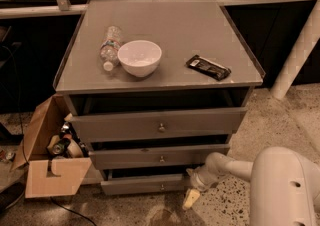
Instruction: Open bottom drawer
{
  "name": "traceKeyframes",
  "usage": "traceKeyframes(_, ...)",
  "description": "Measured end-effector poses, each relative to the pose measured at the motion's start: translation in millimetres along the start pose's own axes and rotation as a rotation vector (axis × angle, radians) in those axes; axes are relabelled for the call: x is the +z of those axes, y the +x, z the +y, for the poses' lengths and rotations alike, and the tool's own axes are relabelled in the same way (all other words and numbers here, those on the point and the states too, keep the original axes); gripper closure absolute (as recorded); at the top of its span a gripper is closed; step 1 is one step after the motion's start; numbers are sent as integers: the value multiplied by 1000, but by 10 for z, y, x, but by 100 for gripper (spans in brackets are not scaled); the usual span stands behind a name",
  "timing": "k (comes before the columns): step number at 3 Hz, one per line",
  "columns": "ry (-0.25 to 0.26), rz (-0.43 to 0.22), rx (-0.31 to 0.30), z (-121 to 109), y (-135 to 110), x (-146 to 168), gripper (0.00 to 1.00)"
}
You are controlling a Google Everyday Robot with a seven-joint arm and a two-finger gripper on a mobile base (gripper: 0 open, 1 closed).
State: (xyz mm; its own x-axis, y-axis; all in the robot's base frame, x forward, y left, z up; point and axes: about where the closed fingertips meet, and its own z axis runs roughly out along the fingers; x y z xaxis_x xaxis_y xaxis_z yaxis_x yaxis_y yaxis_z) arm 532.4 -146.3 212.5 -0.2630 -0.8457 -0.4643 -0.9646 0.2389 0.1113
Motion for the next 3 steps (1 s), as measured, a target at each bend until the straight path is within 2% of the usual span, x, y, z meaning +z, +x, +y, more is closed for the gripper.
traceKeyframes(1,20,1,-14,-137,-33,-9,0)
traceKeyframes(3,2,26,1,-286,62,205,0)
